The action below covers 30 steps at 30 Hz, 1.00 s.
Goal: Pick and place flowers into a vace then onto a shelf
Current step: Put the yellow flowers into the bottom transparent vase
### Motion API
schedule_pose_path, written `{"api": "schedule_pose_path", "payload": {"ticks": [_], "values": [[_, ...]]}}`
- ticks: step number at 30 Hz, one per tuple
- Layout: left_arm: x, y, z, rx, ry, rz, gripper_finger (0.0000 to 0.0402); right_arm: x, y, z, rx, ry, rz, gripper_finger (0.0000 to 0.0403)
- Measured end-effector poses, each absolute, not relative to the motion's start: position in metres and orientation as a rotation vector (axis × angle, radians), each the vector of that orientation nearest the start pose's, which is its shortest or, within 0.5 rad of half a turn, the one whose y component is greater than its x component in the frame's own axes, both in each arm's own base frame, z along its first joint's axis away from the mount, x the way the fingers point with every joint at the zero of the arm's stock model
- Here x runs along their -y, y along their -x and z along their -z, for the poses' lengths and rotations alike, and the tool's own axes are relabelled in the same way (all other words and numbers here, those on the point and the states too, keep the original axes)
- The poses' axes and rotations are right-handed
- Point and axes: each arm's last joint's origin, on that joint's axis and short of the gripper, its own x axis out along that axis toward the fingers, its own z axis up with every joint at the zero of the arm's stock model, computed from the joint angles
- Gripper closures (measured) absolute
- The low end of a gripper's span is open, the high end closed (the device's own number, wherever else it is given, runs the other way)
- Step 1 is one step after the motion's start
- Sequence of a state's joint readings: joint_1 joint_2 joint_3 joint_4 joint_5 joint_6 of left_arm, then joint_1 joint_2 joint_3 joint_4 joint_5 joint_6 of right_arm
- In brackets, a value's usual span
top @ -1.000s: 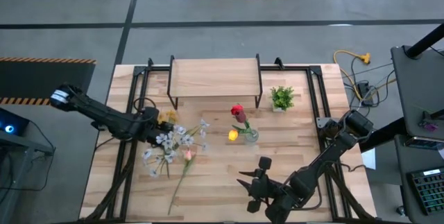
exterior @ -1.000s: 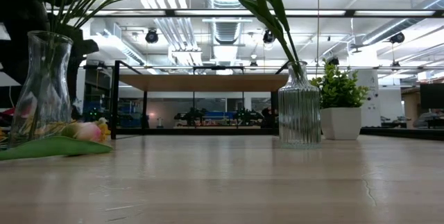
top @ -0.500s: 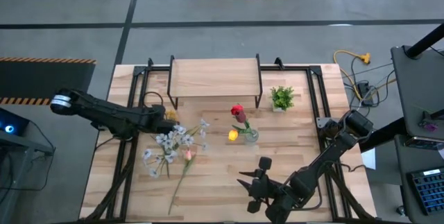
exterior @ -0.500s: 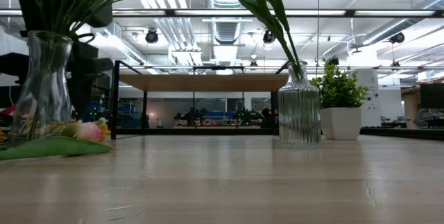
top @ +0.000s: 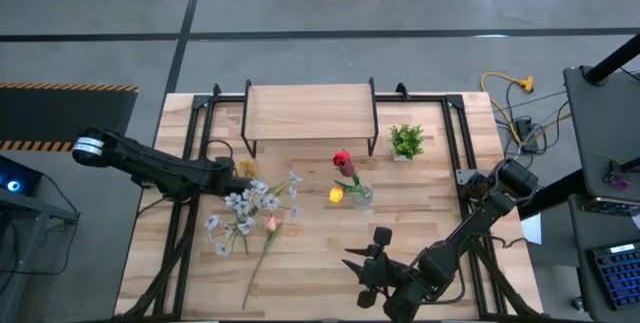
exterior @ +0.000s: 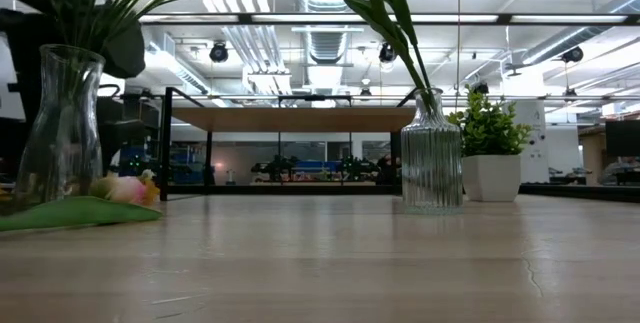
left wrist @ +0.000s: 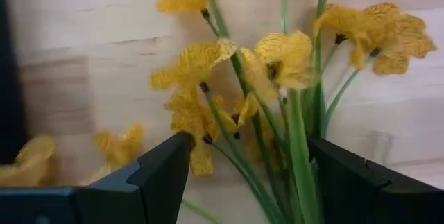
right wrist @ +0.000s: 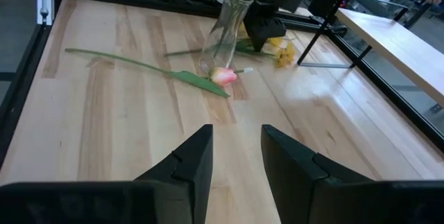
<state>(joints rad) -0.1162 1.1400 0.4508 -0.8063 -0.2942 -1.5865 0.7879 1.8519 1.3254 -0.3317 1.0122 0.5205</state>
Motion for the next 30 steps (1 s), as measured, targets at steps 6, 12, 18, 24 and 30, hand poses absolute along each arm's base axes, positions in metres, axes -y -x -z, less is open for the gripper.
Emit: {"api": "schedule_pose_path", "payload": {"ticks": [6, 12, 18, 24, 30], "values": [[0.007, -0.14, -0.132, -0.979, 0.963, -1.202, 0.017, -0.259, -0.292, -0.223, -0.454, 0.167, 0.335, 0.0291], [0.007, -0.142, -0.134, -0.969, 0.946, -1.19, 0.0251, -0.259, -0.292, -0.223, -0.454, 0.167, 0.335, 0.0291], [0.005, -0.144, -0.136, -0.967, 0.915, -1.183, 0.0359, -0.259, -0.292, -0.223, -0.454, 0.167, 0.335, 0.0291], [0.004, -0.148, -0.145, -0.952, 0.898, -1.176, 0.0393, -0.259, -0.292, -0.223, -0.454, 0.167, 0.335, 0.0291], [0.004, -0.154, -0.172, -0.933, 0.875, -1.162, 0.0399, -0.259, -0.292, -0.223, -0.454, 0.166, 0.335, 0.0291]]}}
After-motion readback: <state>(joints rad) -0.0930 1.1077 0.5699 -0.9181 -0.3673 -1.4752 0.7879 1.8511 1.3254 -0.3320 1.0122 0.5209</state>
